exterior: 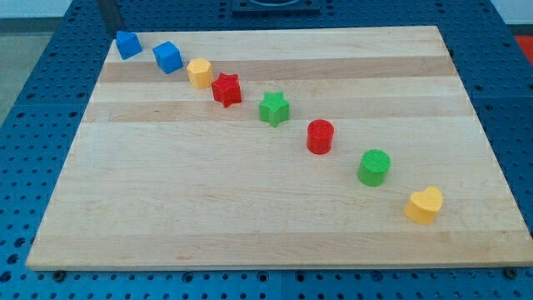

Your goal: Push the yellow heart up a bit along with yellow hexagon

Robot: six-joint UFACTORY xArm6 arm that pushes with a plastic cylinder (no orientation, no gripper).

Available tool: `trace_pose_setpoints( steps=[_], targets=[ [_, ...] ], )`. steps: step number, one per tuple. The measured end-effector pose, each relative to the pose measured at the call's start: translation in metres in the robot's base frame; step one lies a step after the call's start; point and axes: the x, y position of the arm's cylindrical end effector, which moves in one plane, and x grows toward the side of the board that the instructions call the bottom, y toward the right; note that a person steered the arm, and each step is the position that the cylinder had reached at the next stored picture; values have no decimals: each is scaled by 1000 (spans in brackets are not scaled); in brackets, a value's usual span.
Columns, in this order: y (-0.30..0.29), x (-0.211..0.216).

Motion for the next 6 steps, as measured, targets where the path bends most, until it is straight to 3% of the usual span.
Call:
trace_pose_setpoints(
  steps=[3,5,6],
  targets=[
    [44,47],
    [78,53],
    [39,76]
  ],
)
